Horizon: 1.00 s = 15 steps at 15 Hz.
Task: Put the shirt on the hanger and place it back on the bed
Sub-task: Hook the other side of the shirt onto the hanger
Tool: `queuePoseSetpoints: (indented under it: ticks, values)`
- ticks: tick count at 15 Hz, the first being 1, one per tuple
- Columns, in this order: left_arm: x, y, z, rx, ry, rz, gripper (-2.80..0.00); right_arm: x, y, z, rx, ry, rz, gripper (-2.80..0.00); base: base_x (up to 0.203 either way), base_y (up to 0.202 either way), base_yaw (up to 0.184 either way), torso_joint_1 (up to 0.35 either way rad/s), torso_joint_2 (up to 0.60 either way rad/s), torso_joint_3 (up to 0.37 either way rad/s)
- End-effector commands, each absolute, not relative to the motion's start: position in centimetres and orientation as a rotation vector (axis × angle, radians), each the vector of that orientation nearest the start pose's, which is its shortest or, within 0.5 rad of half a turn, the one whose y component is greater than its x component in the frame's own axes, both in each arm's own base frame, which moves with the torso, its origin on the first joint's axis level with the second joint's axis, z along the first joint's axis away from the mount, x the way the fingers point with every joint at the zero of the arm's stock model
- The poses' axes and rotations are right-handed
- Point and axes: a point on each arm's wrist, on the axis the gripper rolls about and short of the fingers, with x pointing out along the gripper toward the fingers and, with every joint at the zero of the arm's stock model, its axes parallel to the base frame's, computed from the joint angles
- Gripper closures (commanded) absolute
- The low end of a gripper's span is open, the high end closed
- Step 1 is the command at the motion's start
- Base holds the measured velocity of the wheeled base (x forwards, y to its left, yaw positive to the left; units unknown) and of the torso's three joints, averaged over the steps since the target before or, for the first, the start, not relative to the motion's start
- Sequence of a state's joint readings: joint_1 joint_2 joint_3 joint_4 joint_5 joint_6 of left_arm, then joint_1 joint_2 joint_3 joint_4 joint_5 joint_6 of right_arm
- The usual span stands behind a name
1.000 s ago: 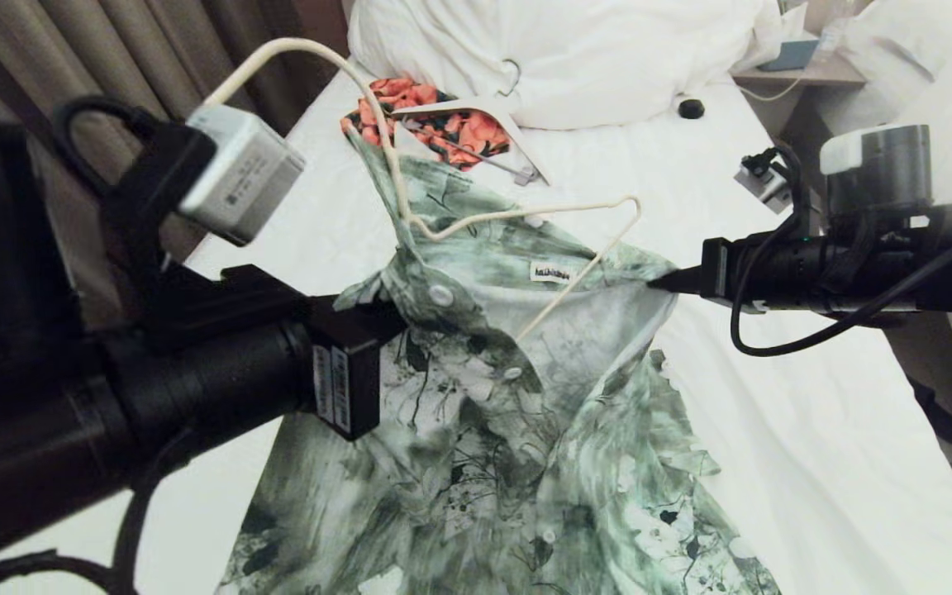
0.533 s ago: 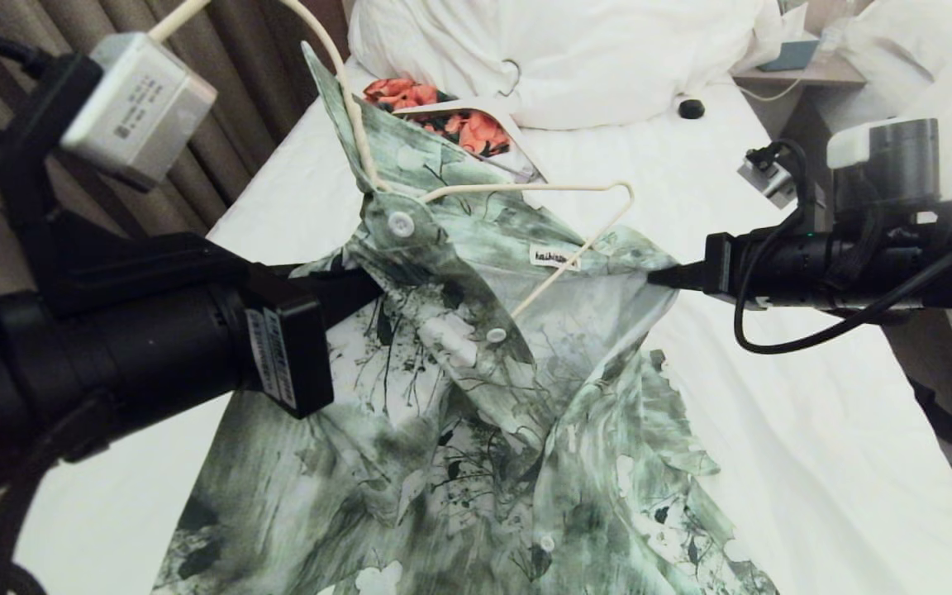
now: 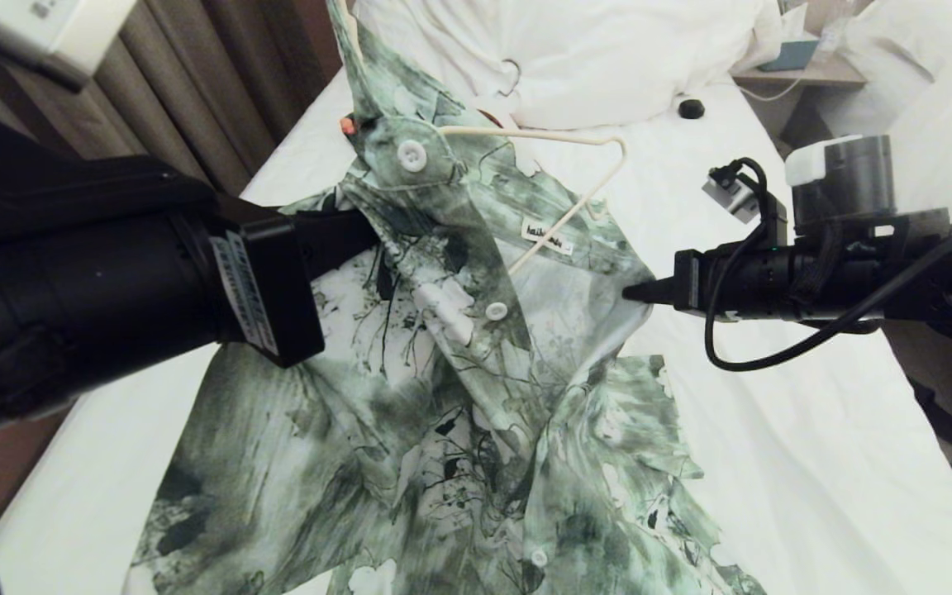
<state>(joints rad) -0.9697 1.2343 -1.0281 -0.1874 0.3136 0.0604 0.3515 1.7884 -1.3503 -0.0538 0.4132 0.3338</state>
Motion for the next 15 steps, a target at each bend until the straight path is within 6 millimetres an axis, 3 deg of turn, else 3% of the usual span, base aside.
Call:
queuePoseSetpoints:
  ticks: [1,11,15]
  values:
    - [11.1,-15.2,31.8,0.067,-0.001,-0.661,0.00,32.8,12.8,24.8,0.330,0.519,0.679,0.00,0.000,0.000,0.000,0.000,0.00,0.000]
    - [9.9,-15.5,30.7,0.065,0.077,-0.719,0.00,33.8,12.0,25.4,0.336,0.439,0.659,0.00,0.000,0.000,0.000,0.000,0.00,0.000]
    - [9.9,-15.5,28.0,0.123,0.149,-0.717,0.00,33.9,11.5,25.8,0.339,0.423,0.646,0.00,0.000,0.000,0.000,0.000,0.00,0.000]
